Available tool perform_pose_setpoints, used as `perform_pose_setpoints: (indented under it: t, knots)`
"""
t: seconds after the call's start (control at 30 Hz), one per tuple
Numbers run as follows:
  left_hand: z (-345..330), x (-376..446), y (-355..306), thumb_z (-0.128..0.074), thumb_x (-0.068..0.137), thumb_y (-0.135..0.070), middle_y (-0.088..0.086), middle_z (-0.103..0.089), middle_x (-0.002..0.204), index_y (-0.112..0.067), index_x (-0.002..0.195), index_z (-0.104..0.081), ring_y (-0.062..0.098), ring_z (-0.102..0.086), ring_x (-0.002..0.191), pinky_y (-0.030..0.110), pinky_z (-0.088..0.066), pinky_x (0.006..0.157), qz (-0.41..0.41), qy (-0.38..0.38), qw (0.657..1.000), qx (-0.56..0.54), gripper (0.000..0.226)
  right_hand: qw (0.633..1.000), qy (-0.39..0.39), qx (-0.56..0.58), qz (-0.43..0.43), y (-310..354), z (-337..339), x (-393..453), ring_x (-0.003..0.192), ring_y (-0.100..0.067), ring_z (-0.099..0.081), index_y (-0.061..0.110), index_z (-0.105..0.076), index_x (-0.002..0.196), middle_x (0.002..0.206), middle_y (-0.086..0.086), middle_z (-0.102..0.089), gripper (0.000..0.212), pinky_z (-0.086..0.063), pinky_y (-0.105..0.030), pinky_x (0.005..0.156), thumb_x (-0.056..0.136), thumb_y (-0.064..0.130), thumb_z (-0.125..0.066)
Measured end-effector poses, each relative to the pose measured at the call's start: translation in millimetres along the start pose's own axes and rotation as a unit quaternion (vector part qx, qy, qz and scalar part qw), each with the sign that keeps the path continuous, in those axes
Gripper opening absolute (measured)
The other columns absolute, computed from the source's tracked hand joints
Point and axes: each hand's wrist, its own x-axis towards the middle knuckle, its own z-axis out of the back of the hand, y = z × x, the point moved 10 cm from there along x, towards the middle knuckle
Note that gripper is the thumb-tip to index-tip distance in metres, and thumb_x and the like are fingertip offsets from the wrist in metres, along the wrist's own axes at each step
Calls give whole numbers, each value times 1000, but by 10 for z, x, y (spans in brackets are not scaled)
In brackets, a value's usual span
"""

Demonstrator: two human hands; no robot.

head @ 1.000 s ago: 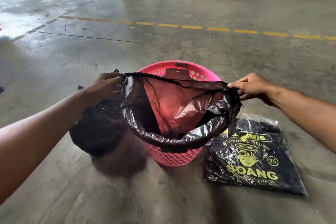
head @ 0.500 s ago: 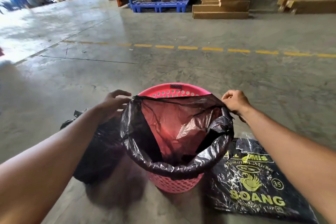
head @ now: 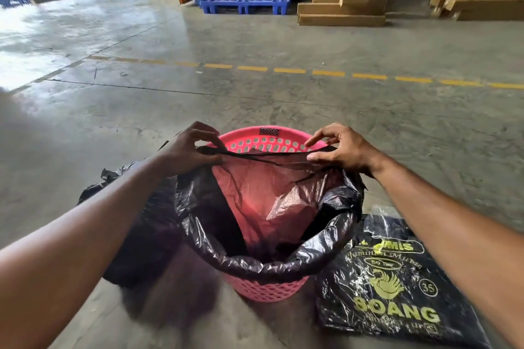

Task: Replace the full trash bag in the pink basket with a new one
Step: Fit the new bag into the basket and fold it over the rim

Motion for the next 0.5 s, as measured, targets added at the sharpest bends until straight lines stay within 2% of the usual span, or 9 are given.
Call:
perform_pose_setpoints:
  t: [0.1,0.17,0.27,0.4,0.5]
  knots:
    - [-42,115,-63,-89,74,-27,7,-69,115,-43,81,-70,18,-69,106,33,-52,102,-17,-6,1000,11,26,999,-47,-21,8,1,10,99,92,-17,-69,23,-79,81,101,-2,-72,11,-54,-32,86,73,26,-86]
    - [-57,201,-45,-81,73,-36,13,-74,109,-35,84,-71,19,-71,99,35,-55,98,-3,-19,999,-33,15,996,-86,-10,-11,-37,53,161,79,-15,-68,24,-76,77,83,1,-73,8,-49,-26,79,76,23,-83]
    - [-86,286,120,-75,73,-40,15,-78,92,-16,86,-75,15,-67,80,33,-52,78,69,-52,989,-123,28,992,-128,8,-21,-51,88,235,65,-11,-62,26,-70,74,72,-1,-70,12,-47,-24,72,79,23,-81]
    - [-19,408,203,-75,77,-33,0,-72,69,-19,74,-72,11,-60,63,30,-47,69,101,-114,979,-132,15,983,-180,3,-31,-84,161,339,61,-6,-58,26,-63,70,68,6,-65,20,-46,-24,67,80,29,-80]
    - [31,545,299,-77,69,-41,-10,-66,55,-26,66,-74,12,-55,59,30,-42,63,128,-99,980,-116,16,983,-175,-1,-55,-136,145,455,61,-4,-57,24,-65,70,66,9,-63,19,-42,-21,67,79,32,-81]
